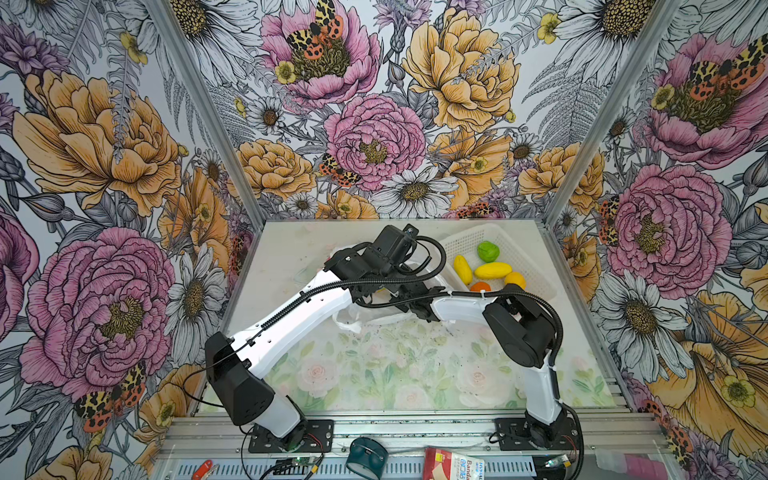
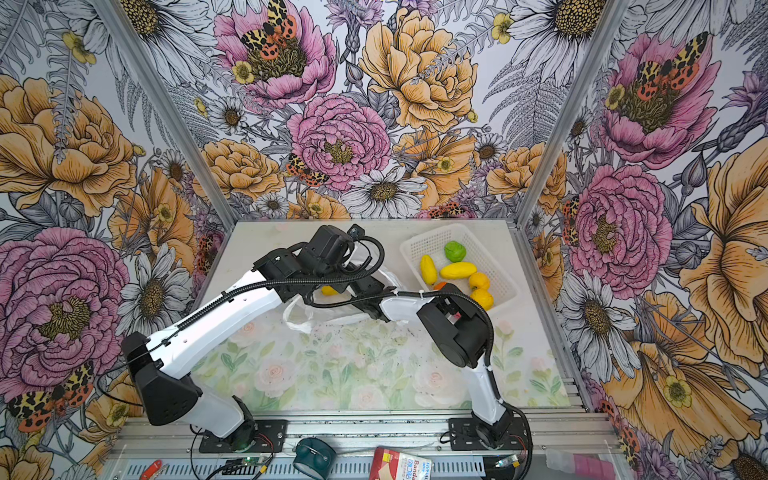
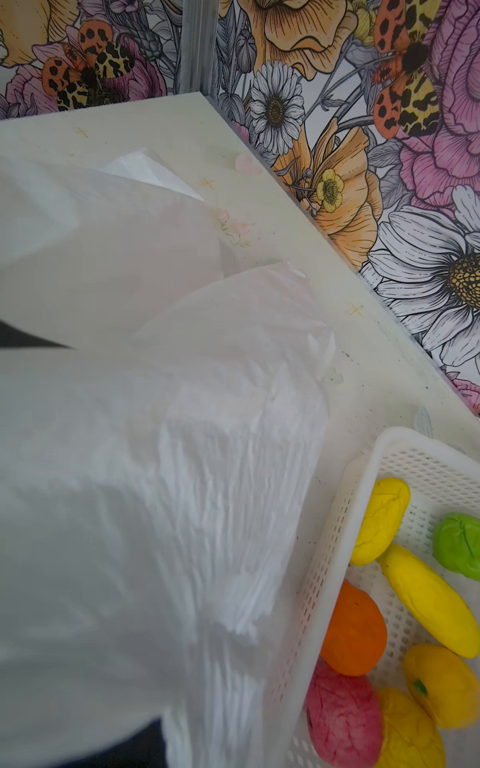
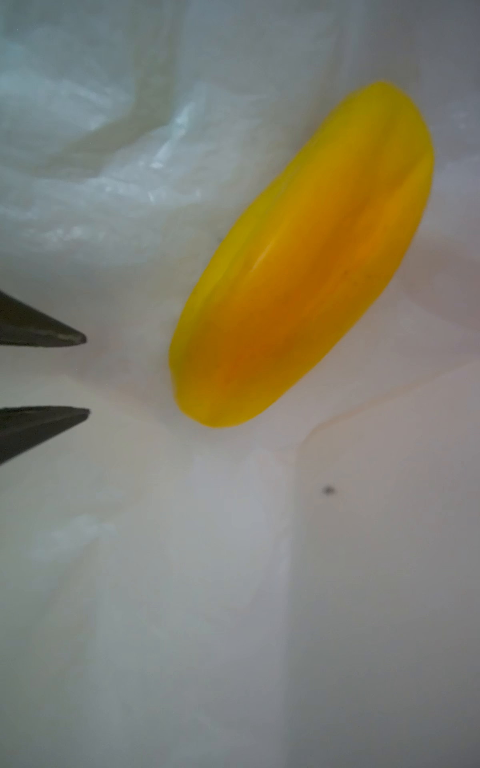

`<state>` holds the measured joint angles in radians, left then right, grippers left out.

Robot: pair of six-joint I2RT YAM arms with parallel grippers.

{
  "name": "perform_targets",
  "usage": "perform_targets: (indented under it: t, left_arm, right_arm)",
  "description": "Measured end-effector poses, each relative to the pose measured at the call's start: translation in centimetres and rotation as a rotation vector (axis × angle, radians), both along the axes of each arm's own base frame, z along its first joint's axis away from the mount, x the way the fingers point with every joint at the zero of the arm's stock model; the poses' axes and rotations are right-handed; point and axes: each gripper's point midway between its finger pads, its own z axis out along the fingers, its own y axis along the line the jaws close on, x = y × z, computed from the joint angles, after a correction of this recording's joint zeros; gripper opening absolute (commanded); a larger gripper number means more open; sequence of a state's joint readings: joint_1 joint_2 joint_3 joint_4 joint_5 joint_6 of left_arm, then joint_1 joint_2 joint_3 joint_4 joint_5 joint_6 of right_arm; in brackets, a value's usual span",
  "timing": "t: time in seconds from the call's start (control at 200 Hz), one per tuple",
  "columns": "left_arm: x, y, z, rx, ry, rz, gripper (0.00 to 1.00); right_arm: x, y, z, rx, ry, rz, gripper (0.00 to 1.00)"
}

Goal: Untie the knot of the plastic bag and take out the fruit
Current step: 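Lower the right gripper onto the orange-yellow long fruit and close it, then lift the orange-yellow fruit up out of the bag with the right gripper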

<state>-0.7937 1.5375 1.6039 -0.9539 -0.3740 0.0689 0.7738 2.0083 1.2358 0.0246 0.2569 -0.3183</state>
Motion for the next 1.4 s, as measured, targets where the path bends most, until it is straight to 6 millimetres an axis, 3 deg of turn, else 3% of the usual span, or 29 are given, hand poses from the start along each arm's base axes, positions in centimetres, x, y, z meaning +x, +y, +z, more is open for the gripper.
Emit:
perform_targets:
  t: [0.13, 0.255, 0.325, 0.455, 0.555, 0.676, 0.811, 0.901, 1.016, 1.176, 1.256, 1.396]
  left_arm:
    - [0.2, 0.3, 0.0, 0.0, 0.0, 0.009, 0.0]
    - [0.2, 0.3, 0.0, 0.0, 0.001, 0.008, 0.0]
    - [0.2, 0.2, 0.0, -0.002, 0.002, 0.006, 0.0]
    - [0.1, 0.1, -0.1, -0.008, 0.009, -0.002, 0.0]
    - [0.0, -0.1, -0.1, -0.014, 0.014, -0.009, 0.0]
    - [-0.1, -0.2, -0.2, -0.018, 0.019, -0.015, 0.0]
    - [-0.2, -0.5, -0.2, -0.024, 0.025, -0.025, 0.0]
    - [-0.3, -0.5, -0.1, -0.019, 0.018, -0.023, 0.0]
    - [-0.4, -0.4, 0.6, -0.032, -0.002, -0.022, 0.0]
    - [-1.6, -1.7, 0.8, -0.038, 0.0, -0.076, 0.0]
    - [-1.9, -1.9, 1.0, -0.043, 0.0, -0.086, 0.0]
    - [-2.0, -1.8, 1.3, -0.05, -0.008, -0.086, 0.0]
  right_arm:
    - [-1.7, 0.1, 3.2, 0.109, -0.027, 0.047, 0.13]
    - [-2.8, 0.7, 5.8, 0.201, -0.059, 0.102, 0.38]
    - [-3.0, 1.2, 6.4, 0.225, -0.067, 0.125, 0.4]
    - [-2.1, 2.4, 5.4, 0.21, -0.062, 0.14, 0.37]
    - [-1.1, 4.3, 4.0, 0.168, -0.075, 0.164, 0.49]
    - [-1.1, 5.9, 2.0, 0.107, -0.079, 0.218, 0.64]
    - [-1.0, 7.2, 1.3, 0.054, -0.088, 0.271, 0.78]
    - [0.2, 8.3, 1.5, 0.034, -0.099, 0.283, 0.78]
    - [2.5, 9.5, 0.3, -0.009, -0.094, 0.252, 0.78]
    - [3.8, 8.7, -1.7, -0.073, -0.062, 0.205, 0.79]
    - [4.0, 8.2, -1.8, -0.082, -0.048, 0.189, 0.71]
    - [4.7, 6.8, -2.2, -0.08, -0.015, 0.155, 0.38]
